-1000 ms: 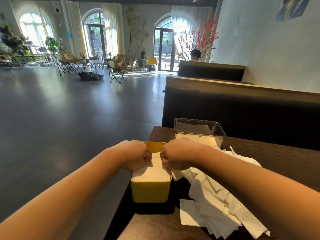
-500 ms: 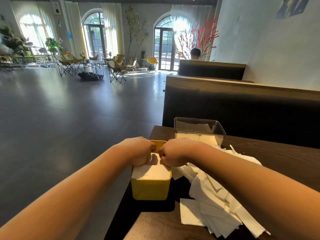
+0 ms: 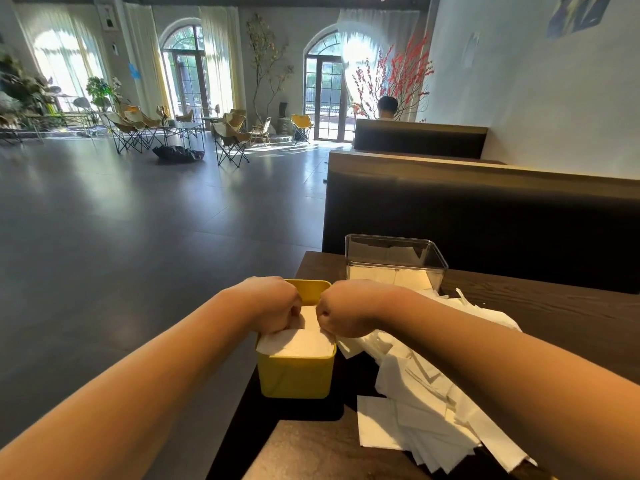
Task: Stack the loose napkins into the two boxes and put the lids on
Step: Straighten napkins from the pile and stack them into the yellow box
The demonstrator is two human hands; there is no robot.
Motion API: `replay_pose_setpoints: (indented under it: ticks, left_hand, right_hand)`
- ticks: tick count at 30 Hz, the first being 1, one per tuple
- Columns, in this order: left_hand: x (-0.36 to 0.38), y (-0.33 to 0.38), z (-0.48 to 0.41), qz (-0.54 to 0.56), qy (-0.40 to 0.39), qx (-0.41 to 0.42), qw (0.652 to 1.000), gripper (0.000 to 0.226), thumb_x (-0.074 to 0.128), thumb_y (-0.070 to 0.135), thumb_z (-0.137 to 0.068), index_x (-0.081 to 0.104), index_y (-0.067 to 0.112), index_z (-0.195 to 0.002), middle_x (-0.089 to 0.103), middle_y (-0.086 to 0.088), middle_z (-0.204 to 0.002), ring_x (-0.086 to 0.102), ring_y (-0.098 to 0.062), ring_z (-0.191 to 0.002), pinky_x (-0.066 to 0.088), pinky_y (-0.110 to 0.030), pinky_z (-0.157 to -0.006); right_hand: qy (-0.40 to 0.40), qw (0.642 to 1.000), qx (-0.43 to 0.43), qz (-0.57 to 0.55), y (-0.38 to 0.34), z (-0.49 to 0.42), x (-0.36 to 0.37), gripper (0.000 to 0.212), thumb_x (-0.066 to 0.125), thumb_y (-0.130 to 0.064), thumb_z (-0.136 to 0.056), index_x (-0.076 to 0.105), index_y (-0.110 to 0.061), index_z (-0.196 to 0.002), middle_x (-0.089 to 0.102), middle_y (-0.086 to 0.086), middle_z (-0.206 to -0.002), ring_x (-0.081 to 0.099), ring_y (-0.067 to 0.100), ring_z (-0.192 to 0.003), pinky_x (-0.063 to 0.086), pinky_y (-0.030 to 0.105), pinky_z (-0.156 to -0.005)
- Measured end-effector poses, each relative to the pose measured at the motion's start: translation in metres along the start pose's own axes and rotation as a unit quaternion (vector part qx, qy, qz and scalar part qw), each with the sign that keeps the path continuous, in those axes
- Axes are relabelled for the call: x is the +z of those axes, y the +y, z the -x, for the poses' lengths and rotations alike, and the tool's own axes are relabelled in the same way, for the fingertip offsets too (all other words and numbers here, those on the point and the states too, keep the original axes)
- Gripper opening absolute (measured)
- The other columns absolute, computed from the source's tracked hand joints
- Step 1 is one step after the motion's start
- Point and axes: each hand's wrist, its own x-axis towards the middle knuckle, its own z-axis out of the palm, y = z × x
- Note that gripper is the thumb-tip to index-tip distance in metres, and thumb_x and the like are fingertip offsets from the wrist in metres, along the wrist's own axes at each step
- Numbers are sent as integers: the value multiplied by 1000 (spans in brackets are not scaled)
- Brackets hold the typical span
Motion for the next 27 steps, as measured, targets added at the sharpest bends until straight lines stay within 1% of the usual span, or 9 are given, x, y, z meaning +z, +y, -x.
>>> replay_pose_setpoints:
  ticks: [4, 7, 9, 12, 17, 21, 23, 25, 27]
  left_hand:
    - [-4, 1, -3, -1, -18, -7, 1000, 35, 53, 49, -105, 71, 33, -130, 70, 9, -117, 60, -14, -107, 42, -28, -80]
    - [-7, 2, -4, -10, -25, -4, 1000, 35, 53, 51, -105, 71, 34, -129, 70, 10, -115, 61, -14, -107, 43, -28, -81]
    - [-6, 4, -3, -11, -23, -8, 1000, 34, 52, 51, -105, 72, 34, -126, 70, 10, -110, 62, -13, -104, 44, -29, -82]
    - [-4, 7, -3, -14, -11, -17, 1000, 31, 50, 53, -104, 72, 34, -117, 68, 10, -103, 61, -13, -100, 44, -33, -85]
    - [-4, 11, 0, -55, 35, -21, 998, 30, 48, 54, -103, 70, 35, -110, 64, 8, -103, 58, -15, -98, 38, -38, -83]
    - [-7, 12, 2, -75, 43, -26, 996, 30, 51, 61, -101, 65, 35, -108, 61, 8, -107, 56, -16, -105, 37, -38, -85]
    - [-17, 13, 7, -64, 39, -33, 997, 37, 57, 66, -97, 64, 35, -116, 59, 8, -110, 54, -15, -105, 37, -36, -84]
    - [-27, 12, 11, -66, 39, -33, 996, 42, 66, 56, -96, 61, 33, -130, 60, 7, -117, 53, -14, -104, 38, -30, -80]
    - [-35, 11, 15, -70, 56, -33, 995, 43, 70, 41, -98, 59, 30, -137, 63, 5, -128, 56, -15, -108, 40, -26, -79]
  right_hand:
    - [-1, 1000, -4, 1, 1, -2, 1, 32, 48, -32, -109, 73, -15, -119, 70, 1, -100, 61, 13, -85, 47, 28, -77]
    - [-10, 1000, -1, -27, 2, -4, 3, 31, 48, -29, -109, 72, -15, -122, 70, 2, -104, 63, 16, -94, 50, 30, -82]
    - [-14, 999, -2, -41, 1, -5, 5, 30, 47, -27, -109, 69, -14, -126, 68, 1, -107, 62, 16, -97, 48, 30, -82]
    - [-14, 998, -4, -54, 1, -8, 8, 31, 49, -25, -109, 68, -15, -130, 68, 2, -112, 62, 18, -101, 47, 30, -83]
    - [-10, 998, 9, -55, 3, -7, 10, 32, 48, -26, -108, 72, -12, -124, 71, 5, -107, 64, 19, -96, 51, 29, -82]
    - [49, 995, 20, -87, 6, 1, 10, 30, 50, -30, -107, 73, -16, -119, 68, 3, -105, 64, 18, -95, 57, 32, -86]
    - [99, 988, 19, -116, 8, 10, 8, 30, 50, -32, -107, 72, -18, -123, 65, 1, -112, 63, 18, -99, 58, 34, -91]
    - [156, 978, 21, -139, 10, 20, 6, 30, 50, -33, -107, 70, -19, -125, 61, 0, -117, 61, 18, -102, 57, 34, -94]
    - [200, 968, 22, -150, 12, 31, 3, 30, 49, -33, -108, 69, -21, -127, 59, -2, -122, 60, 16, -106, 57, 33, -94]
